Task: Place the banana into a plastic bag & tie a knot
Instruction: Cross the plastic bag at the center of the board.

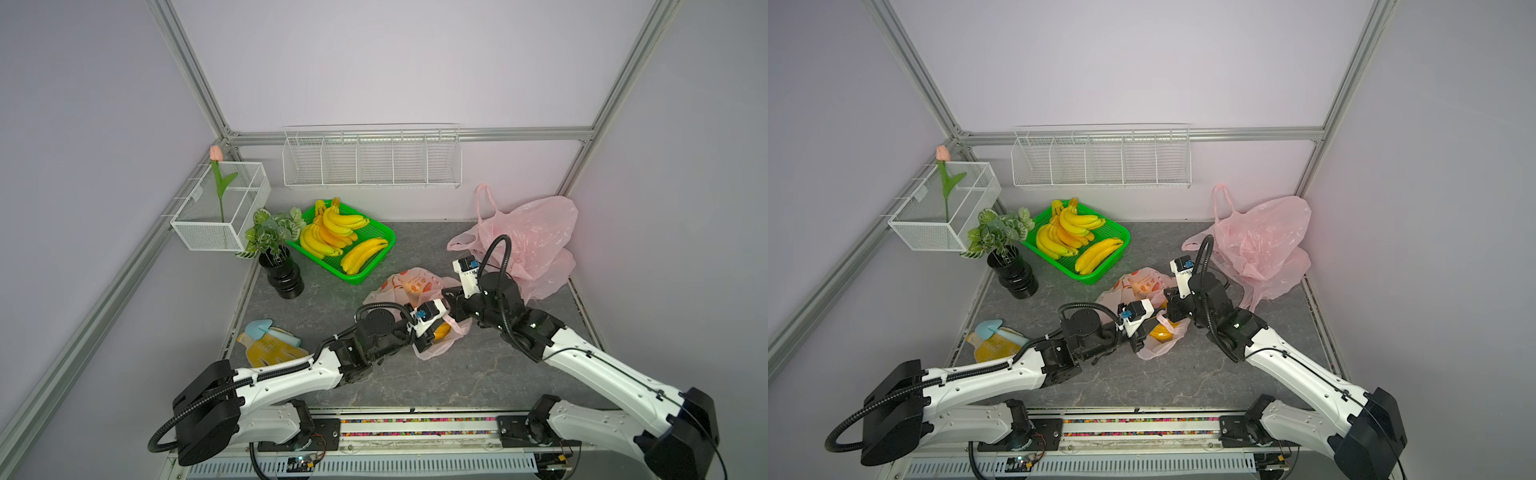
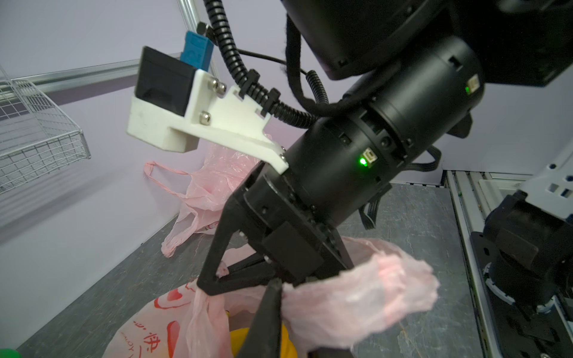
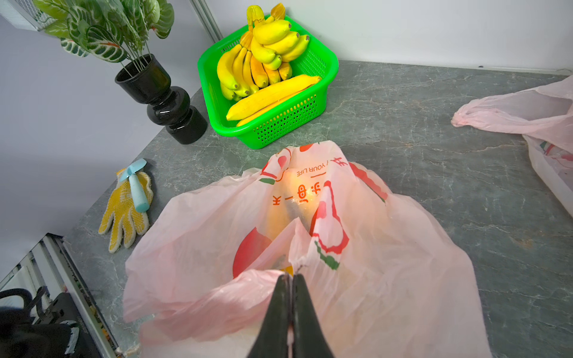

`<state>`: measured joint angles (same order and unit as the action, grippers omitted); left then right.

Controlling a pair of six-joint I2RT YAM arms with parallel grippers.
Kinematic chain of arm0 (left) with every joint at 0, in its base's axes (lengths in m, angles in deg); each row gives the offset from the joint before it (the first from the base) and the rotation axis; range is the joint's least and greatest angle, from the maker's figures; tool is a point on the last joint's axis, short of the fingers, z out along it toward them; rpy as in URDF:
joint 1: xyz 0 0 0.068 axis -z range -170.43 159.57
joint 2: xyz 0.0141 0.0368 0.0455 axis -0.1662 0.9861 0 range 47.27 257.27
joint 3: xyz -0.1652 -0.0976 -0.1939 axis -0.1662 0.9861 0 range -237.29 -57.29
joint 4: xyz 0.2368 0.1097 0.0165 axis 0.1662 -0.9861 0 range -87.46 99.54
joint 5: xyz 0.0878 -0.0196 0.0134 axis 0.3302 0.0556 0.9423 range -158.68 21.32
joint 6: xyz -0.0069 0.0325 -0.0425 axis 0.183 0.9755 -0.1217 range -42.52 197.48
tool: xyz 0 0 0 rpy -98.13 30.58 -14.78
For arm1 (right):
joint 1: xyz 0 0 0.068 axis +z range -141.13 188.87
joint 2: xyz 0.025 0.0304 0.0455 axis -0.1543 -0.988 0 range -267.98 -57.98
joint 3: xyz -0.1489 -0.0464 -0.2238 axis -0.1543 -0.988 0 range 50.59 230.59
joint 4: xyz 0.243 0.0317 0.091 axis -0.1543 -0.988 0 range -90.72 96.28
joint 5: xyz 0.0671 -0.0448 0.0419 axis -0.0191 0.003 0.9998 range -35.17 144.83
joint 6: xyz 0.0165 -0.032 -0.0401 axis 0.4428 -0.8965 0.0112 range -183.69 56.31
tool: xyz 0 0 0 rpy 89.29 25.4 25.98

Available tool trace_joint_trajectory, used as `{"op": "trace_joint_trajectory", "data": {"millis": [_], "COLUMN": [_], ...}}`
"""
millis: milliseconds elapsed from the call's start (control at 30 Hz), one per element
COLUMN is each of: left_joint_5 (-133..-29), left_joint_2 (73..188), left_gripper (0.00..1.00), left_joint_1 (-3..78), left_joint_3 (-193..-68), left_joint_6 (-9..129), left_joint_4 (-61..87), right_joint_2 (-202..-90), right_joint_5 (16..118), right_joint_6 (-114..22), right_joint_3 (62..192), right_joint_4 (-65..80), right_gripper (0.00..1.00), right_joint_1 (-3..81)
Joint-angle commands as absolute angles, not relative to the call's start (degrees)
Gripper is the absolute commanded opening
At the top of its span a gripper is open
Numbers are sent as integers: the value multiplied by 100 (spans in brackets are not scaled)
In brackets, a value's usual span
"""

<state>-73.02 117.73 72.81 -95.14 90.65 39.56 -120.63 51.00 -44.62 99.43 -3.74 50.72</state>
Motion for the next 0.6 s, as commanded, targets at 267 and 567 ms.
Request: {"op": "trace_joint_trajectory", "data": {"millis": [267,567], "left_joint_5": [-6228,-6241], "left_joint_2": [11794,11644], "left_gripper": [0,0], "left_joint_1": [7249,6613], "left_joint_3": [-9429,-9535], "left_joint_6": [8761,8357], "left_joint_4": [3823,3449], "right_joint_2": [-11647,-11237], "right_joint_5": [5083,5434], "right_joint_6": [-4649,-4955], "right_joint_3": [10060,10033], "right_joint_4": [-508,-409], "right_gripper": [7,7], "right_joint_1": [5106,5146]}}
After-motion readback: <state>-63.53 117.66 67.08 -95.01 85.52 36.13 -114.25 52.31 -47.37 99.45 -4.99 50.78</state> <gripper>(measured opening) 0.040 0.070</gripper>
